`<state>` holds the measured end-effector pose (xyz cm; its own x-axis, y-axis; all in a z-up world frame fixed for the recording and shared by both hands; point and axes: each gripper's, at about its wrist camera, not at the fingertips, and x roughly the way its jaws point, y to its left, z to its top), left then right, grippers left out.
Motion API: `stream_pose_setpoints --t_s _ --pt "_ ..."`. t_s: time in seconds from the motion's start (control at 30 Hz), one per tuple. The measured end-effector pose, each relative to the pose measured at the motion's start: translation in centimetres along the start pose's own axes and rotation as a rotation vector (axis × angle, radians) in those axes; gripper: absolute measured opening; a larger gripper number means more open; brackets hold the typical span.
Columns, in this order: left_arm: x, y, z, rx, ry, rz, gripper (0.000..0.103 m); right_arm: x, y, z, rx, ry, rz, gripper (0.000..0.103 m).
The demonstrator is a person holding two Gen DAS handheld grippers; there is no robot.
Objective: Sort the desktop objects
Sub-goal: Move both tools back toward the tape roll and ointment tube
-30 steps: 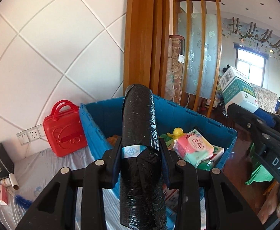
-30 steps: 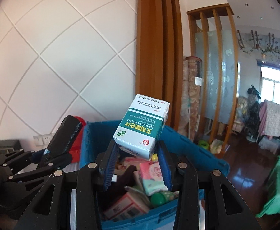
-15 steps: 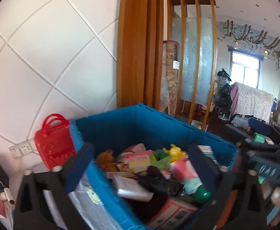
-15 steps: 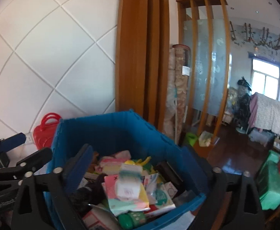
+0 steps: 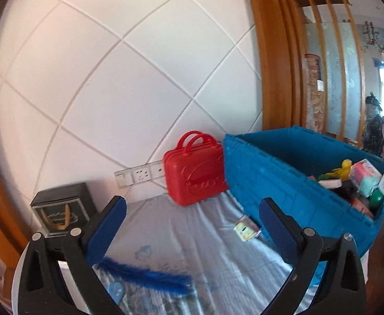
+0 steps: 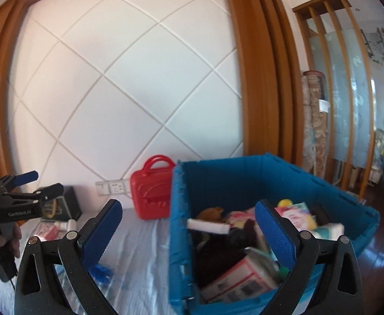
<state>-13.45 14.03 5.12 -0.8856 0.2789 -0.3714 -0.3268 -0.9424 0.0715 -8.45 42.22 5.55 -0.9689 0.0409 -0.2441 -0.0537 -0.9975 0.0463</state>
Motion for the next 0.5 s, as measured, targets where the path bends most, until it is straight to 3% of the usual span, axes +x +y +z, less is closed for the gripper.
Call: stream_pose_setpoints --t_s 0.27,0.4,0.5 --pt "-1.7 7.1 -9.5 -0.033 0.085 0.062 0.102 -1.6 8.1 -10.1 -0.081 0.093 0.142 0.102" --pt "-2.9 10.2 -14.3 -0.064 0.093 0.044 0.102 -4.7 10.8 -16.5 -0.092 0.154 0.132 0.102" --pt "-4.1 12.0 -17.7 -0.037 0.107 0.040 0.102 -6.4 11.8 -21.3 -0.032 0.275 0.097 0.102"
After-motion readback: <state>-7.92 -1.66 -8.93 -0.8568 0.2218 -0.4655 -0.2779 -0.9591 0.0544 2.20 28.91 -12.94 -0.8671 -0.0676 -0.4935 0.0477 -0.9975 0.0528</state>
